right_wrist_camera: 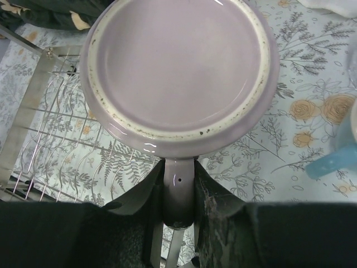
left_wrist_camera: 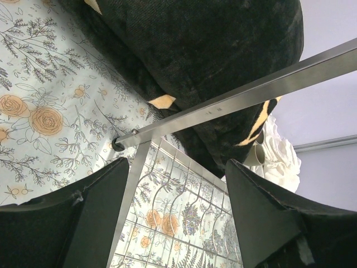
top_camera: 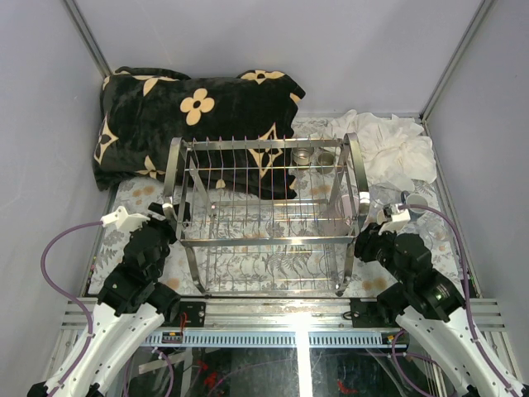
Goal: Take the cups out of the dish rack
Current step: Place the cup at the center of the board.
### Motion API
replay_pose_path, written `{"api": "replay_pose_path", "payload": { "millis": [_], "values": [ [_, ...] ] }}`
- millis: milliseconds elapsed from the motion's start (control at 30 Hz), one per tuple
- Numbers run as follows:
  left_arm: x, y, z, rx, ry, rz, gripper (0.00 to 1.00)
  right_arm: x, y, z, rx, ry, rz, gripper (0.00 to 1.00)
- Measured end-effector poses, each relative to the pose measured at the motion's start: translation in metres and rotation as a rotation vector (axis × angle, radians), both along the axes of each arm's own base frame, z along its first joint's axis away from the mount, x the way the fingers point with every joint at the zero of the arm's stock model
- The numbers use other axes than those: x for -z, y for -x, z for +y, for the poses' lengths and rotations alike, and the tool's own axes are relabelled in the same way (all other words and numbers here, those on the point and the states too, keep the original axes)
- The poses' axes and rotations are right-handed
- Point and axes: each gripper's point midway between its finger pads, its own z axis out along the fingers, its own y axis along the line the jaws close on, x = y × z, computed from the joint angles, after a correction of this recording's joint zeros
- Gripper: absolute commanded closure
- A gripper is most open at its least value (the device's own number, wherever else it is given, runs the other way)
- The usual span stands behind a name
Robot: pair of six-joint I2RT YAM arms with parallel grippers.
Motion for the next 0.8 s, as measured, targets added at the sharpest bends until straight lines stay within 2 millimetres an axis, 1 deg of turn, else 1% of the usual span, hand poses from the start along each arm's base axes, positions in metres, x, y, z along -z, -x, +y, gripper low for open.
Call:
{"api": "replay_pose_path", "payload": {
  "millis": [167,300,433,667,800],
  "values": [
    [0.0,0.0,0.0,0.001,0.0,0.0,0.3,0.0,0.002,-0.008,0.036,0.006,0.005,1.0],
    [0.0,0.0,-0.001,0.003,0.0,0.001,0.3,-0.007,0.002,-0.016,0.073,0.006,-0.008,1.0],
    [0.001,0.0,-0.001,0.004,-0.003,0.005,0.3,-0.021,0.002,-0.026,0.121,0.006,-0.039,1.0],
    [0.002,-0.001,-0.002,0.011,-0.004,0.01,0.3,-0.055,-0.004,-0.039,0.191,0.008,-0.099,1.0],
    [0.002,-0.001,-0.003,0.013,-0.004,0.009,0.3,-0.068,-0.008,-0.046,0.23,0.03,-0.116,1.0]
  ]
}}
